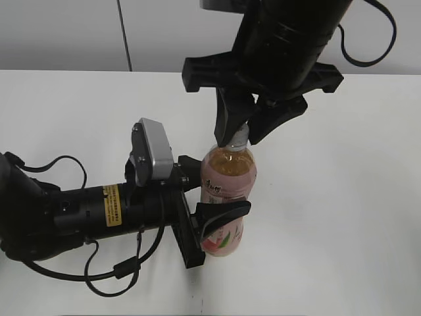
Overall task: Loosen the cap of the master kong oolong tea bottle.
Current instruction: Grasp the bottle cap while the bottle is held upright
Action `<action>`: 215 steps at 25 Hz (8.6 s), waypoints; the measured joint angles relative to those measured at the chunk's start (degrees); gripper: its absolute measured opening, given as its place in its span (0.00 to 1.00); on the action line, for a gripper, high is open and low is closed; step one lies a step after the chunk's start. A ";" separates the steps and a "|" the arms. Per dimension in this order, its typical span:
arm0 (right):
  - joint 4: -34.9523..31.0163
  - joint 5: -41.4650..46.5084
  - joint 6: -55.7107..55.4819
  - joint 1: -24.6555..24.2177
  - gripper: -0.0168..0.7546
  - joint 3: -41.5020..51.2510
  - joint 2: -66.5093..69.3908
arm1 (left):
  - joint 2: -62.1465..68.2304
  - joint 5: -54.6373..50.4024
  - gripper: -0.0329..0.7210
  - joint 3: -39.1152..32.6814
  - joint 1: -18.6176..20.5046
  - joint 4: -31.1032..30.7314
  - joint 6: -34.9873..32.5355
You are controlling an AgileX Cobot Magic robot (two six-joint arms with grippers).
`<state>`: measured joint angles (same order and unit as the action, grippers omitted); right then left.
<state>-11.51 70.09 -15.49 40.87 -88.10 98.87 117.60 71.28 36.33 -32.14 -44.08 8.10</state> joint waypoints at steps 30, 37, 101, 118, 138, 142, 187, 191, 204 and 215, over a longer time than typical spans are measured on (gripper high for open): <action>0.88 0.00 75.80 0.00 0.38 0.00 -0.20 | 0.00 0.00 0.57 0.00 0.00 -0.33 -2.23; 0.75 0.00 86.02 0.00 0.38 0.00 -0.24 | 0.00 0.06 0.57 0.00 0.00 -0.34 -2.60; 0.05 0.00 -12.52 0.00 0.51 -0.88 1.40 | 0.00 -0.11 0.57 -0.05 -0.05 1.61 -2.60; 1.36 0.64 37.01 0.07 0.39 -2.74 2.13 | 0.00 -0.11 0.56 -0.05 -0.05 2.15 -3.05; 1.29 0.64 91.34 0.07 0.38 -3.03 2.13 | 0.00 -0.11 0.56 -0.05 -0.05 2.15 -3.24; 1.03 0.64 88.65 0.07 0.39 -3.03 2.13 | 0.00 -0.11 0.56 -0.05 -0.05 2.09 -3.24; 2.04 0.05 -6.93 0.07 0.60 -4.15 2.02 | 0.00 -0.17 0.56 -0.05 -0.05 2.22 -3.25; 1.63 0.05 -6.93 0.07 0.60 -4.15 2.02 | 0.00 -0.17 0.56 -0.05 -0.05 2.22 -3.25; 0.95 0.04 -6.99 0.07 0.57 -2.36 2.02 | 0.00 -0.17 0.56 -0.05 -0.05 2.22 -3.25; 0.95 -0.01 0.94 0.07 0.38 -2.36 2.02 | 0.00 -0.17 0.56 -0.05 -0.05 2.22 -3.25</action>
<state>-10.56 70.08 -14.55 40.94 -90.45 100.89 117.60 71.12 36.28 -32.19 -41.86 4.85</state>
